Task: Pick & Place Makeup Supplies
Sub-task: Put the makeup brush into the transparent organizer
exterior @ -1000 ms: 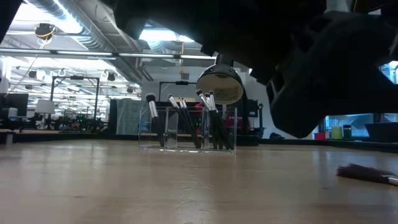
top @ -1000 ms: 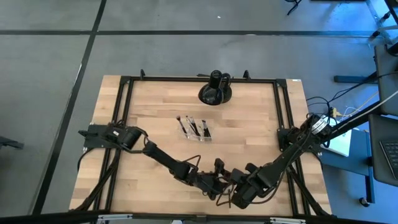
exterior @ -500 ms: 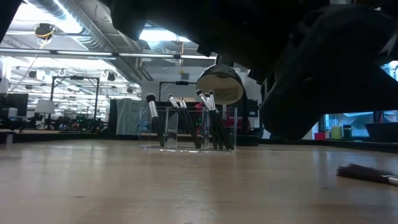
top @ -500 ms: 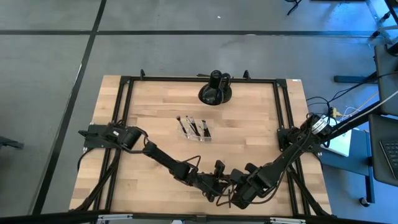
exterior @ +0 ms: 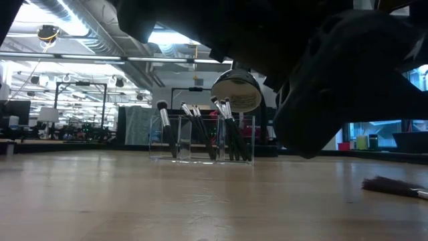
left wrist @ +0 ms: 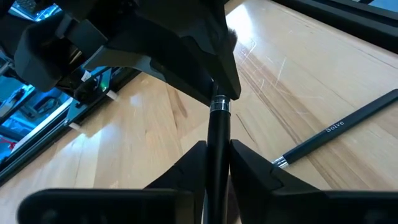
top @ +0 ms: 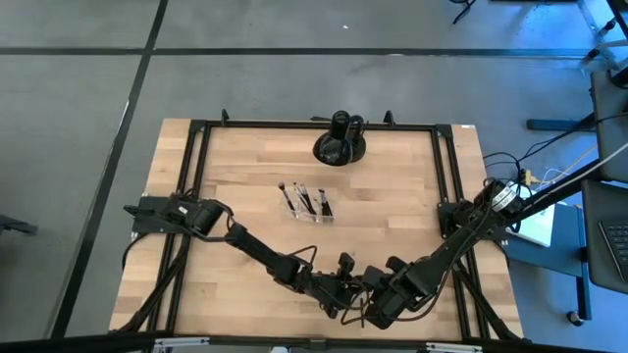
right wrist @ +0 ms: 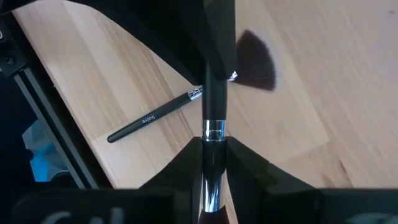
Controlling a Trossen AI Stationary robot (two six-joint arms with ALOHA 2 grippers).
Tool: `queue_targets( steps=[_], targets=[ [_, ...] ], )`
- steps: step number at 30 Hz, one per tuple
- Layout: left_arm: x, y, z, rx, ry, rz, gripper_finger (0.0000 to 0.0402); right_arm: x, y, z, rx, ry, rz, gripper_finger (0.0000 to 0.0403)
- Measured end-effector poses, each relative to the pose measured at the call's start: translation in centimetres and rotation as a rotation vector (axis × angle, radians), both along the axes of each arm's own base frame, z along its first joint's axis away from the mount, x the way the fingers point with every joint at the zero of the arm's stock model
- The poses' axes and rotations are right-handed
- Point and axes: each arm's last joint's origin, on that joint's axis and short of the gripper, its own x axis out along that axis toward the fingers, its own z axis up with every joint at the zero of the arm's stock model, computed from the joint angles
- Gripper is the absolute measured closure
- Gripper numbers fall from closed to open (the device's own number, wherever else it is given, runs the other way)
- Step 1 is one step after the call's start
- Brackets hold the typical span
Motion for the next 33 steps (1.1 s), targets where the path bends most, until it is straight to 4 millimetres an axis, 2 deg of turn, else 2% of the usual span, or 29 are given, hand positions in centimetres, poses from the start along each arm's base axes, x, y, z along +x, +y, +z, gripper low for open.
queue_targets(
  steps=[10,16,20,27,33],
  targets=[
    [0.0,0.0,0.0,0.006,-0.001,0.014,0.0352,0.0,0.0,0.0,-0.007,-0.003,0.012,0.0335],
    [0.0,0.1,0.0,-0.037,-0.011,0.079,0.0352,-0.1,-0.3,0.4,-0.051,-0.03,0.018,0.0329],
    [0.0,0.4,0.1,-0.067,-0.029,0.133,0.0353,-0.5,-0.8,2.0,-0.087,-0.114,0.012,0.0295],
    [0.0,0.7,0.4,-0.103,-0.061,0.241,0.0354,-2.5,-1.7,5.6,-0.217,-0.312,-0.026,0.0201],
    [0.3,1.2,0.4,-0.169,-0.077,0.292,0.036,-4.4,-2.3,7.3,-0.381,-0.46,-0.066,0.0174]
  ],
)
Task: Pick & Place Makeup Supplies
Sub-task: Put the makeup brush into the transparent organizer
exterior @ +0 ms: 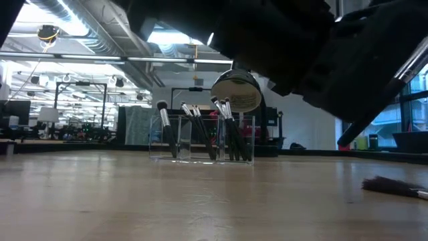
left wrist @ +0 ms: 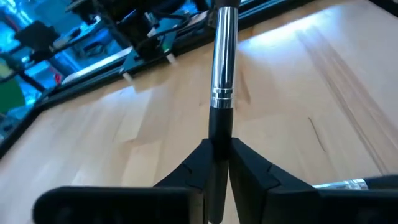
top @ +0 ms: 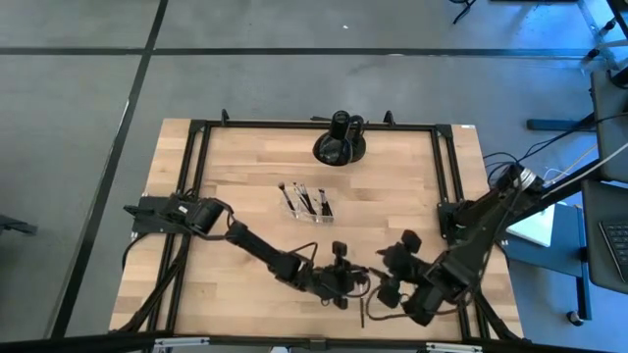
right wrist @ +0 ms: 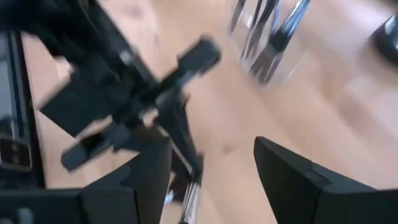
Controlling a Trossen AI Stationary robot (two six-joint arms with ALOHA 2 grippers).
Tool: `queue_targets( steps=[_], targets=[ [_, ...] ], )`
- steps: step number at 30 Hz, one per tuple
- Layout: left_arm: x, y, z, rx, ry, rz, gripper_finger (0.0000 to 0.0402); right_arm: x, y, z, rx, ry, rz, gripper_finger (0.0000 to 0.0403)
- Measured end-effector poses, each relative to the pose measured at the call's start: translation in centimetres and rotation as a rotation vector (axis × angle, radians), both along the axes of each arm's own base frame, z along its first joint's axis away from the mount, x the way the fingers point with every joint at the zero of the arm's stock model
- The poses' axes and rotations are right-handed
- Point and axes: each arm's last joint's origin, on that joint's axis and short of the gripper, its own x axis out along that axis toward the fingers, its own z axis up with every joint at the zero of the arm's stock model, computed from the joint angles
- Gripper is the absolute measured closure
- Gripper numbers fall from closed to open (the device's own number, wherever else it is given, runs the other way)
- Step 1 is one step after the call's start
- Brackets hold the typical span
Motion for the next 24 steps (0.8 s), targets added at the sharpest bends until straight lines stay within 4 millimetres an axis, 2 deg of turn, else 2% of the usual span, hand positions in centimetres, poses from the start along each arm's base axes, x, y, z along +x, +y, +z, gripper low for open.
queue_targets(
  steps=[4,8,11,17,24],
  targets=[
    [0.1,0.3,0.0,-0.066,-0.016,0.03,0.0366,-1.9,0.4,0.8,-0.101,-0.117,-0.018,0.0176],
    [-0.1,0.5,1.4,-0.106,-0.028,0.055,0.0366,-4.6,1.4,0.5,-0.183,-0.247,-0.026,0.0178],
    [-0.4,0.7,3.0,-0.121,-0.047,0.078,0.0366,-6.0,2.1,-1.1,-0.196,-0.323,-0.003,0.0176],
    [-0.9,1.0,6.0,-0.2,-0.108,0.099,0.0369,-6.6,2.7,-5.0,-0.105,-0.405,0.002,0.0176],
    [-1.2,1.0,7.4,-0.291,-0.151,0.096,0.037,-6.8,2.5,-8.8,-0.051,-0.59,-0.039,0.0176]
  ],
)
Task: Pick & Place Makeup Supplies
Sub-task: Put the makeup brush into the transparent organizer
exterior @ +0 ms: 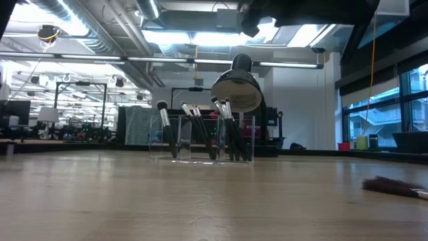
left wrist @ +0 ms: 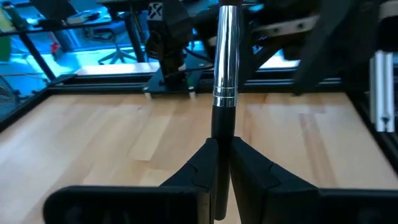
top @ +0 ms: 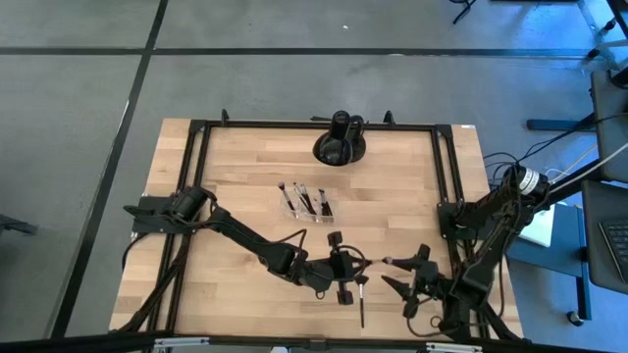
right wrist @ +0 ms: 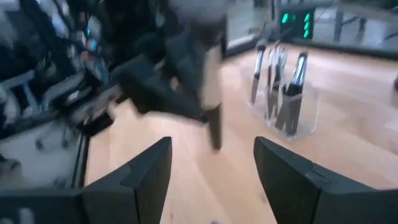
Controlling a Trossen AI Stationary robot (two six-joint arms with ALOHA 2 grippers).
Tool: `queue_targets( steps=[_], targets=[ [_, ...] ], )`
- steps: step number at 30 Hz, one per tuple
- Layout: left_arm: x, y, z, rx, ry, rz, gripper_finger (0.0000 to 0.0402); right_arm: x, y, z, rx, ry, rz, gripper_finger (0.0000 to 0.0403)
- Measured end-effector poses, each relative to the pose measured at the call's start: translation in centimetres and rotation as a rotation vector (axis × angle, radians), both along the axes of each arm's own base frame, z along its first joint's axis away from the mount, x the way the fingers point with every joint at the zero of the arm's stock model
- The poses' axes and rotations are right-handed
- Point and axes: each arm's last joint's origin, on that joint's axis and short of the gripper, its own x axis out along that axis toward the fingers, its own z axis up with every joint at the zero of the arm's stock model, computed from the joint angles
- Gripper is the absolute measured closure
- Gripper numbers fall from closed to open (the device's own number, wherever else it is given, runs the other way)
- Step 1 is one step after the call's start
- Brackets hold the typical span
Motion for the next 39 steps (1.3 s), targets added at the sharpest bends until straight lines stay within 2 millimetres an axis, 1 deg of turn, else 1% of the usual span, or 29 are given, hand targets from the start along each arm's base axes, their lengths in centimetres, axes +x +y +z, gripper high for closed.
queue_targets(
  steps=[2,5,9,15,19,22,28,34,35,37,39],
  targets=[
    [0.1,0.1,0.1,-0.024,-0.008,-0.01,0.0369,0.3,-0.4,-0.6,0.0,-0.05,-0.035,0.0176],
    [0.2,0.4,0.1,-0.051,-0.017,-0.011,0.0369,0.5,-1.0,-1.3,-0.008,-0.072,-0.062,0.0176],
    [0.3,0.5,0.1,-0.073,-0.019,-0.018,0.0372,0.7,-1.2,-1.5,-0.023,-0.075,-0.077,0.0176],
    [0.6,1.2,0.1,-0.112,-0.022,-0.019,0.0372,1.0,-0.8,-0.9,-0.062,-0.068,-0.064,0.0176],
    [0.9,1.7,0.1,-0.151,-0.021,-0.034,0.0372,1.4,-0.1,0.3,-0.142,-0.043,-0.051,0.0176],
    [1.0,2.0,0.1,-0.166,-0.019,-0.056,0.0373,2.1,0.1,1.1,-0.196,-0.025,-0.061,0.0176],
    [1.1,2.2,0.1,-0.171,-0.026,-0.058,0.0375,3.4,-1.0,1.3,-0.193,-0.017,-0.119,0.0176],
    [1.0,2.2,-0.2,-0.157,0.013,-0.056,0.0375,3.7,-1.6,1.1,-0.213,0.006,-0.131,0.0176],
    [1.0,2.2,-0.4,-0.149,0.036,-0.054,0.0375,3.6,-1.8,1.2,-0.196,0.011,-0.12,0.0176],
    [0.7,2.3,-1.1,-0.128,0.103,-0.047,0.0375,3.5,-2.4,1.6,-0.1,0.02,-0.092,0.0176],
    [0.2,2.4,-1.7,-0.12,0.194,-0.028,0.0375,3.5,-3.6,2.1,0.033,0.102,-0.025,0.0176]
  ],
)
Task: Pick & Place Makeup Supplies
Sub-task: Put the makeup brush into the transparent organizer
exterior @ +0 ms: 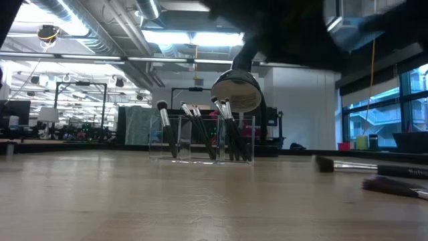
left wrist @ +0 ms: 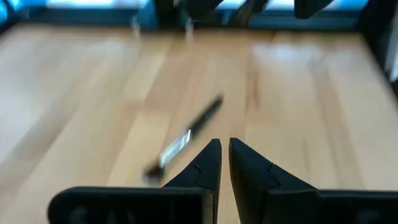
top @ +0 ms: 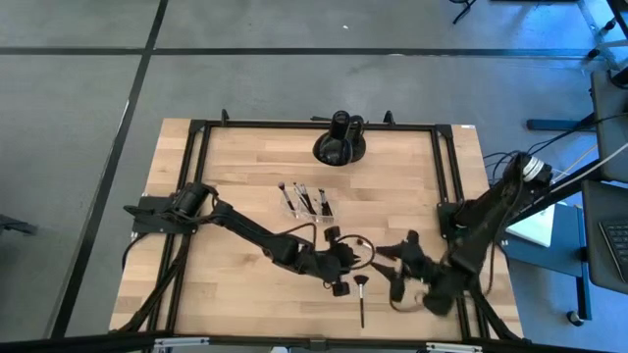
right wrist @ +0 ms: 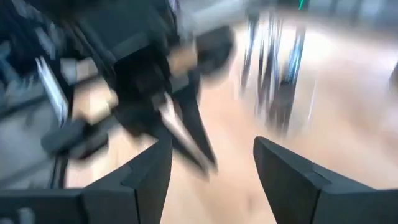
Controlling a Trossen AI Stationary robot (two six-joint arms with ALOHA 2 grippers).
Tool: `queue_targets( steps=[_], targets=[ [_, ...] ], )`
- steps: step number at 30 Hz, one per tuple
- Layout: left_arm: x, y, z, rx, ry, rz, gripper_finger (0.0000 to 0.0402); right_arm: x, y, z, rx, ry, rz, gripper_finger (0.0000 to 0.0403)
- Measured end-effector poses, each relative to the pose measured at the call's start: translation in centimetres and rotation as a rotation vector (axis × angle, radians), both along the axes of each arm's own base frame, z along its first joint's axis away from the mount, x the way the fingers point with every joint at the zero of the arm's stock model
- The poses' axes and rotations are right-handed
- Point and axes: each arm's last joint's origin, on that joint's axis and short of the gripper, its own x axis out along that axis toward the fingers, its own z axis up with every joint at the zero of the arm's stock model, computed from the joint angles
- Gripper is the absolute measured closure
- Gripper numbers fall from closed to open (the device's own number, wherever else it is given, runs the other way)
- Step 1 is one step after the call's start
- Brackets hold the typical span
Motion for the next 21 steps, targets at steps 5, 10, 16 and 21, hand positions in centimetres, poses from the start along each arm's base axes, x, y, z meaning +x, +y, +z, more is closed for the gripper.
queue_targets(
  steps=[5,10,16,21],
  targets=[
    [-1.2,0.7,-1.5,0.021,0.167,0.125,0.0373,1.6,-5.0,-1.0,0.248,0.379,-0.019,0.0176],
    [-3.0,1.0,-2.0,0.099,0.254,0.306,0.0359,4.1,-8.7,-2.9,0.28,0.68,0.021,0.0176],
    [-6.5,-0.3,1.0,0.239,0.212,0.453,0.0325,5.4,-9.8,-4.5,0.246,0.787,0.096,0.0176],
    [-9.5,-0.4,4.5,0.297,0.169,0.505,0.0286,6.2,-10.0,-5.6,0.255,0.831,0.144,0.0176]
  ],
)
